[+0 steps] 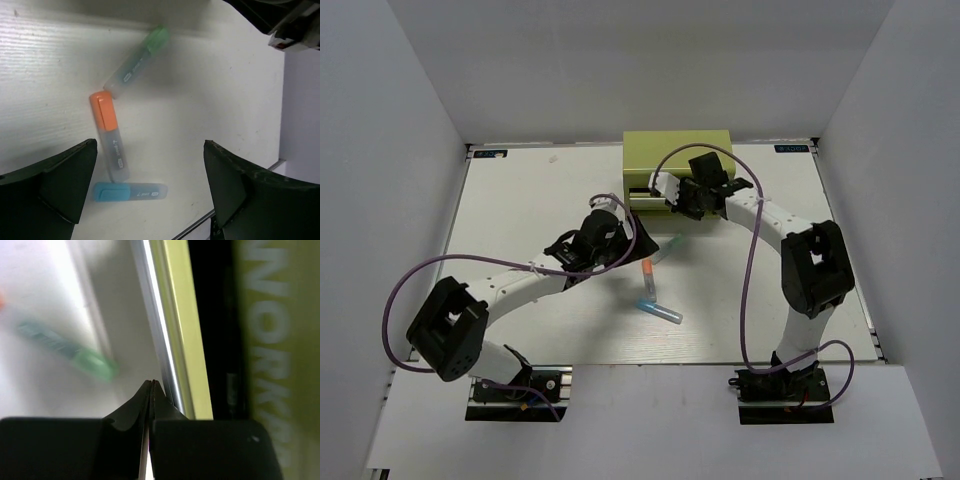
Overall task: Sort the stationery into containers
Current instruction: Close the drawer, then open the drawer
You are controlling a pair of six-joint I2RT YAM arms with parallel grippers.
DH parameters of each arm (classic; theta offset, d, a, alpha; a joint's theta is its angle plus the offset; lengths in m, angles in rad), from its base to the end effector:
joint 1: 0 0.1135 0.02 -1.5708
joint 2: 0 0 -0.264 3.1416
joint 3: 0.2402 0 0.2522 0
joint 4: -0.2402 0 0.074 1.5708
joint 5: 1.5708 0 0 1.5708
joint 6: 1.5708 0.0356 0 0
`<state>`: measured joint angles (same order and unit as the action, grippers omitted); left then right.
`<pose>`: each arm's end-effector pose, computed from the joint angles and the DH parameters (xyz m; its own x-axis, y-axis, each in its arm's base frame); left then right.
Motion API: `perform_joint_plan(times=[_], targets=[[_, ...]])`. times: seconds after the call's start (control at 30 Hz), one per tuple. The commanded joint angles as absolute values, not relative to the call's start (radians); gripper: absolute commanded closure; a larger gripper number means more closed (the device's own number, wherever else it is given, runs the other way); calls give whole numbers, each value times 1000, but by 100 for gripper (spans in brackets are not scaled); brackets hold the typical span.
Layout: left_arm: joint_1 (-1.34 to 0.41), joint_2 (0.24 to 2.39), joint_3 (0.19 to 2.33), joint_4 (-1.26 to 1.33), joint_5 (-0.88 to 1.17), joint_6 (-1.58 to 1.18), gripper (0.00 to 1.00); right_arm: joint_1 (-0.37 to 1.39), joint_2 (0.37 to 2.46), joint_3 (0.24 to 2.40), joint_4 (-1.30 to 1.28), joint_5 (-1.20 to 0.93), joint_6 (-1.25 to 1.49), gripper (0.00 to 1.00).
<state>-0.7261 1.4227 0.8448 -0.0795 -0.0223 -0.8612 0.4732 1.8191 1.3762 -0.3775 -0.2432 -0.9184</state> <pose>0.2292 -0.2024 0.2241 -0.7913 -0.3117 -0.5261 0.0773 0.8025 -0.5916 0.3574 0.1926 0.2392 0.0724 -0.8294 -0.5540 -0.8746 0.2142 -0.4350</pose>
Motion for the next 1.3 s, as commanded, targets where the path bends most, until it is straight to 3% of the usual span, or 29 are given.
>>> perform_joint_plan(times=[0.0, 0.2, 0.4, 0.53, 0.57, 0.6, 0.73, 0.8, 1.03, 1.27], targets=[[-696, 1388, 831, 41, 3, -899, 3, 466, 1836, 1453, -224, -108, -854, 100], [-624, 1471, 810, 217, 67, -1003, 1, 453, 1897, 1532, -209, -51, -839, 100], [-592, 1581, 822, 392, 115, -1094, 12, 428, 1913, 1580, -251, -63, -827, 100], [-583, 1687, 842, 559, 155, -1176, 27, 403, 1800, 1539, -386, -361, -894, 100], [-583, 1728, 842, 598, 164, -1196, 37, 397, 1748, 1501, -394, -405, -902, 100], [-583, 1749, 842, 636, 164, -1216, 40, 391, 1699, 1465, -403, -495, -905, 100], [-597, 1841, 819, 889, 105, -1314, 48, 368, 1594, 1427, -352, -572, -809, 59], [-606, 1867, 819, 937, 52, -1336, 48, 357, 1571, 1440, -327, -559, -772, 51], [-606, 1989, 932, 946, -38, -1385, 38, 333, 1644, 1515, -325, -479, -716, 48], [-615, 2103, 1028, 956, -97, -1425, 37, 302, 1778, 1680, -428, -462, -695, 44]])
